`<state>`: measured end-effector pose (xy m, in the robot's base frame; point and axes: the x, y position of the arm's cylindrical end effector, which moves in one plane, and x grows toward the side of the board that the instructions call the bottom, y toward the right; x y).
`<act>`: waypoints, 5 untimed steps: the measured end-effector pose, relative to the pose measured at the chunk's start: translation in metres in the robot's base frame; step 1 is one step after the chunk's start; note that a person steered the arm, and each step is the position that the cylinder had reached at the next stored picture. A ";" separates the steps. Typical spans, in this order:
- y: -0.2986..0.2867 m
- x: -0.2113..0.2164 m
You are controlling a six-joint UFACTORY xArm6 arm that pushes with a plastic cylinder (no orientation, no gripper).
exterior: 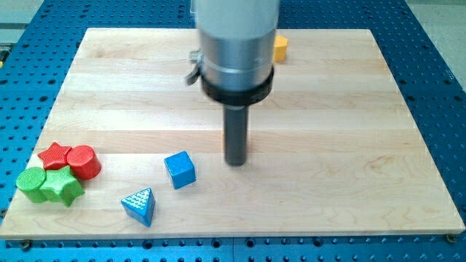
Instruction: Move the yellow heart diagonally to the bottom left of the yellow hexagon
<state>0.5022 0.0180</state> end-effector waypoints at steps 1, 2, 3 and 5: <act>0.020 0.009; -0.009 0.029; 0.055 -0.050; 0.069 -0.034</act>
<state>0.4681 0.0866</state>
